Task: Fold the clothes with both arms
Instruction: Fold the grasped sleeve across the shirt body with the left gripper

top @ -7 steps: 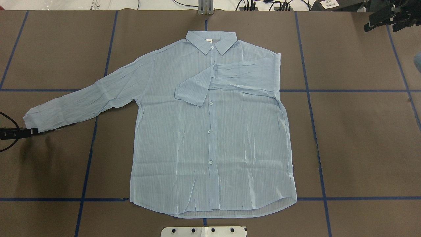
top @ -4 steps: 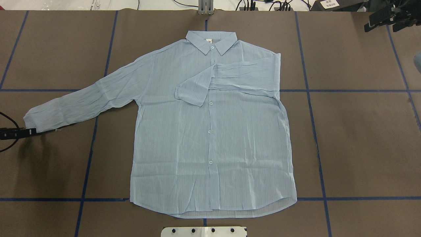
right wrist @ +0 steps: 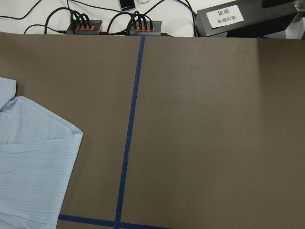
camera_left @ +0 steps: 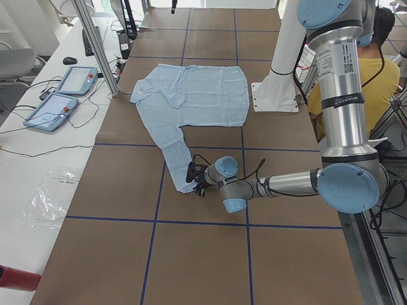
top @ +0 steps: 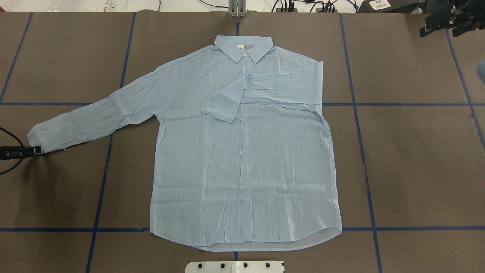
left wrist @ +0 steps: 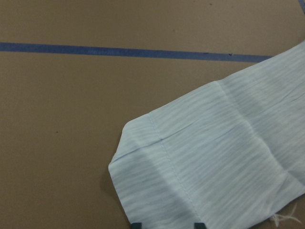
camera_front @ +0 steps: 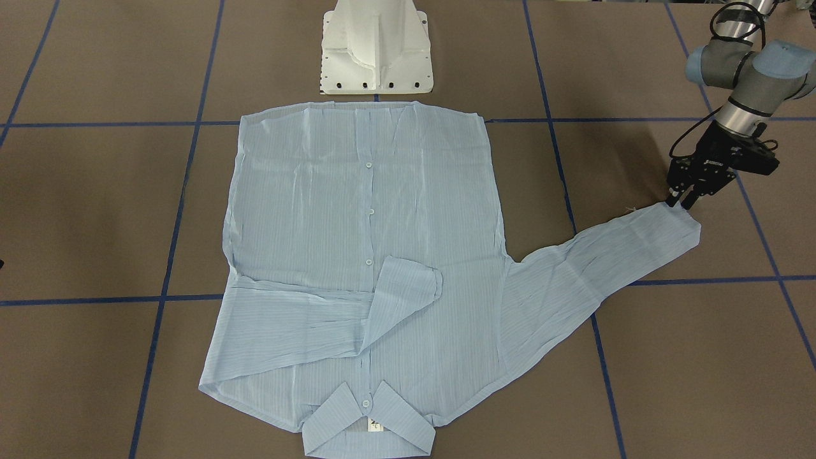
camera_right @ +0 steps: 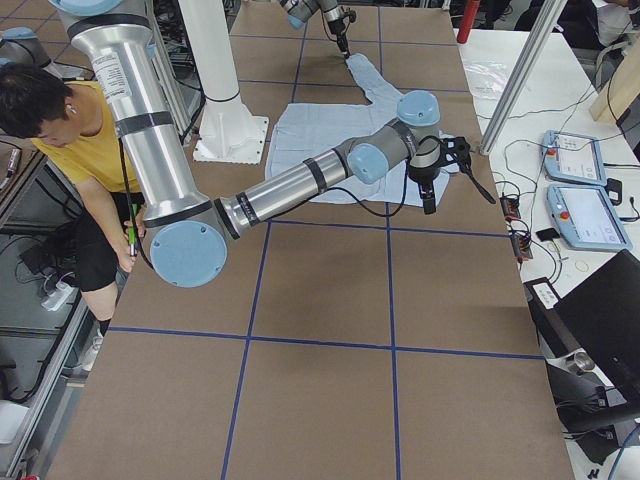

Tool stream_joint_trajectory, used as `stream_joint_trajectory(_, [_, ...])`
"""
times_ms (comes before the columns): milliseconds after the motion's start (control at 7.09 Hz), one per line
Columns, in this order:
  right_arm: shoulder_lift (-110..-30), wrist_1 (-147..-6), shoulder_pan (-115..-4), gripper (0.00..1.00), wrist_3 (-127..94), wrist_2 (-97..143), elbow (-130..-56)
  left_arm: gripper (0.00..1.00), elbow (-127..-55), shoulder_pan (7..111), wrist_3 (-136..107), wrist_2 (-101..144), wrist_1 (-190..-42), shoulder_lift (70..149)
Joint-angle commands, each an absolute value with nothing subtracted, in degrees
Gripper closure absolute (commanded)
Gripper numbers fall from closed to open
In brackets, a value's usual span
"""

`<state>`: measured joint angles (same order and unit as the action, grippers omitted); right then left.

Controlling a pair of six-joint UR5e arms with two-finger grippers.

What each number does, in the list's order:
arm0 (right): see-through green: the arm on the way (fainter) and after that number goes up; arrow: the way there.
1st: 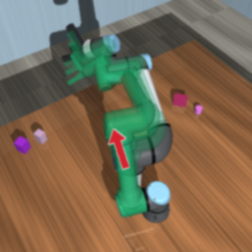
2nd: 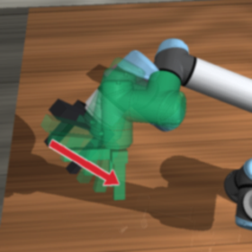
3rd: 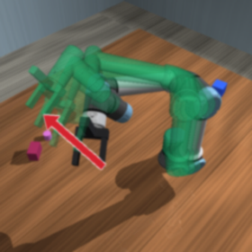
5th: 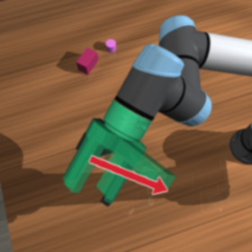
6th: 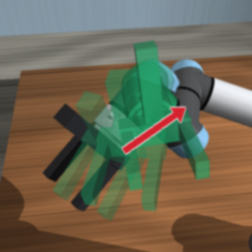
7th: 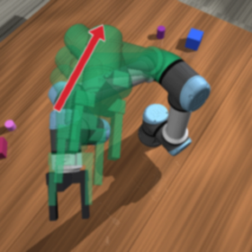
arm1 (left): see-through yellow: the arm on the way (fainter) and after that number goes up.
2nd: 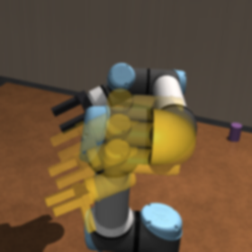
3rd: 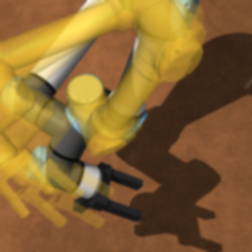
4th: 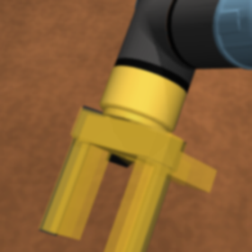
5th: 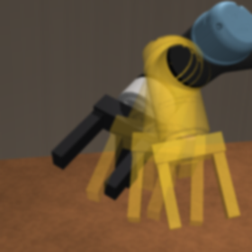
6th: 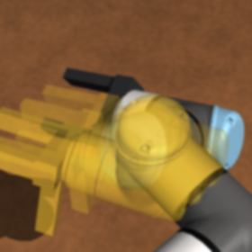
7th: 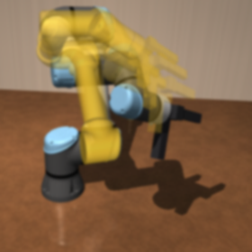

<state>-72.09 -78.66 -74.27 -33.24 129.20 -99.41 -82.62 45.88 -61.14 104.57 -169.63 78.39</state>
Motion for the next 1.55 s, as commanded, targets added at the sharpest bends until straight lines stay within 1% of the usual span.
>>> stream_joint_trajectory(0, [-72.2,-78.7,-74.3,0.00,-33.3,129.2,-99.3,1.00,-82.8,46.0,-61.1,104.4,-169.6,78.4])
stream_joint_trajectory(282, [-72.2,-78.7,-74.3,0.00,-33.4,129.2,-99.5,1.00,-84.6,47.0,-58.1,105.7,-169.6,78.0])
stream_joint_trajectory(423, [-72.3,-78.7,-74.3,0.00,-33.4,129.2,-99.5,1.00,-86.4,51.5,-55.1,106.7,-169.7,78.7])
stream_joint_trajectory(564, [-72.3,-78.7,-74.3,0.00,-33.4,129.2,-99.6,1.00,-88.8,54.0,-48.8,107.0,-169.6,82.1])
stream_joint_trajectory(846, [-72.3,-78.7,-74.3,0.00,-33.5,129.2,-99.6,1.00,-89.6,54.1,-51.7,107.0,-168.1,91.6])
stream_joint_trajectory(1128, [-72.7,-78.7,-74.3,0.00,-33.5,129.2,-99.7,1.00,-89.6,53.5,-61.7,107.1,-153.8,107.0])
stream_joint_trajectory(1269, [-72.7,-78.7,-74.3,0.00,-33.6,129.2,-99.8,1.00,-89.0,50.7,-66.9,106.7,-145.8,114.7])
stream_joint_trajectory(1410, [-72.7,-78.7,-74.3,0.00,-33.7,129.2,-99.8,1.00,-88.8,47.4,-70.5,105.7,-140.0,120.4])
